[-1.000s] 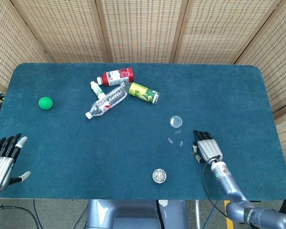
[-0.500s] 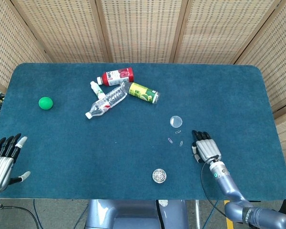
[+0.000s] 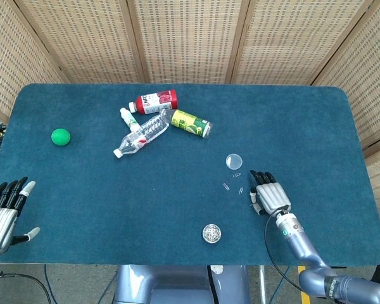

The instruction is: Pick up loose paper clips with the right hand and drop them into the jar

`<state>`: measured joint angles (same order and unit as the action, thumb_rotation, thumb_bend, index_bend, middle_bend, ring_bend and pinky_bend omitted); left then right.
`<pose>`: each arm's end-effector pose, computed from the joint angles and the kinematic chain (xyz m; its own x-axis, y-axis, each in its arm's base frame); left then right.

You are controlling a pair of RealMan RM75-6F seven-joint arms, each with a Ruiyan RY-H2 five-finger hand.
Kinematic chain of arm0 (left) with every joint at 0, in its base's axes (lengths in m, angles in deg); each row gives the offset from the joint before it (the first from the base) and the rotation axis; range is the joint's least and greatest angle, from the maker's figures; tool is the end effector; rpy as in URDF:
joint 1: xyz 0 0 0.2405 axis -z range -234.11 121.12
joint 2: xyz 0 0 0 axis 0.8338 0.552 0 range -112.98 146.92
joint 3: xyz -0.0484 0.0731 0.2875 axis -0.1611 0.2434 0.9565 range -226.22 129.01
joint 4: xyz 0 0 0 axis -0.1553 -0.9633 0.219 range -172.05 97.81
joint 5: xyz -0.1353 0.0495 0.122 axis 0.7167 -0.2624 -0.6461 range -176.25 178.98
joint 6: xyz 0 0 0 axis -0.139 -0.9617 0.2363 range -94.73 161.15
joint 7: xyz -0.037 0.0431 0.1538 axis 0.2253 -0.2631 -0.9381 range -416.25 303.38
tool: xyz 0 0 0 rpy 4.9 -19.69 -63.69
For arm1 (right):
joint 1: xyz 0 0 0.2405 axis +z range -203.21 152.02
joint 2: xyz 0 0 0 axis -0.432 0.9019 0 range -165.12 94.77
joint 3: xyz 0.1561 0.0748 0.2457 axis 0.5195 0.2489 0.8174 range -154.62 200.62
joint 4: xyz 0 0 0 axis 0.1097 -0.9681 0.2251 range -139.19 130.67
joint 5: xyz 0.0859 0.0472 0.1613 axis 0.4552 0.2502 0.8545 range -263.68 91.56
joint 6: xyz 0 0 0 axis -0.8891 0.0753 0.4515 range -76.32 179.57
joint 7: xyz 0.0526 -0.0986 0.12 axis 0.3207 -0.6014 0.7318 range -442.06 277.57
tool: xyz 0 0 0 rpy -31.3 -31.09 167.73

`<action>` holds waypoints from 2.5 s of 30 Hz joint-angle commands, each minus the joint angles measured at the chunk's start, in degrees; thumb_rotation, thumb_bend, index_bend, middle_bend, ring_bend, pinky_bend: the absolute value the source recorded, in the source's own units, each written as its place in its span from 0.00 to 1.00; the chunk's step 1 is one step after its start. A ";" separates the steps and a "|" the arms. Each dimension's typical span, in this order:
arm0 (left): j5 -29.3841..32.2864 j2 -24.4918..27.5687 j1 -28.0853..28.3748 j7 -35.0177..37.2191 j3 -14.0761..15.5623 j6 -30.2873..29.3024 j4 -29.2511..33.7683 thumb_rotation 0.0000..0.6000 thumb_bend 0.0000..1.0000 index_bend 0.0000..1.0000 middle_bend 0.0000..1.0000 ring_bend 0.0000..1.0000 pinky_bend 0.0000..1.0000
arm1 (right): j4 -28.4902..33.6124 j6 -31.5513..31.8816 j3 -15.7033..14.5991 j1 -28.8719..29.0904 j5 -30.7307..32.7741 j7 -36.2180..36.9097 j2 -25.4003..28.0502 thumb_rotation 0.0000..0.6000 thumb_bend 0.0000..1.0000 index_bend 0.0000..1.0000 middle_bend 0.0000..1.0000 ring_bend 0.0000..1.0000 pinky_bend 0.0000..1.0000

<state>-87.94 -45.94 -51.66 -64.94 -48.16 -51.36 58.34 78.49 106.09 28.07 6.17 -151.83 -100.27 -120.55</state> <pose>-0.3305 0.1901 0.1871 0.5058 0.0606 0.8605 0.8619 -0.0753 -0.5014 -0.2725 -0.3399 0.0098 0.4807 -0.3625 0.7984 -0.8760 -0.2390 0.4189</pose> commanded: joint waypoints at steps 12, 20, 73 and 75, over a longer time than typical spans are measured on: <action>-0.11 -0.32 -0.04 -0.52 0.11 0.00 -0.07 1.00 0.00 0.00 0.00 0.00 0.00 | 18.52 -0.85 -2.18 3.78 -7.48 -8.66 5.95 1.00 0.51 0.62 0.00 0.00 0.00; -0.04 -0.24 0.06 -0.22 0.07 0.17 -0.21 1.00 0.00 0.00 0.00 0.00 0.00 | 19.86 -1.83 -3.04 5.73 -4.72 -15.50 2.10 1.00 0.51 0.62 0.00 0.00 0.00; -0.03 0.32 0.12 1.00 0.00 0.11 -0.11 1.00 0.00 0.00 0.00 0.00 0.00 | 23.42 6.32 -2.27 5.42 -5.76 -13.66 4.69 1.00 0.28 0.55 0.00 0.00 0.00; -0.06 0.37 0.04 1.25 -0.03 -0.10 -0.15 1.00 0.00 0.00 0.00 0.00 0.00 | 22.57 8.89 -1.95 4.01 -7.25 -12.07 7.82 1.00 0.24 0.48 0.00 0.00 0.00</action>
<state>-87.98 -45.59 -51.59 -63.78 -48.17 -51.37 58.21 101.36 112.17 25.38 11.78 -157.35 -114.24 -115.84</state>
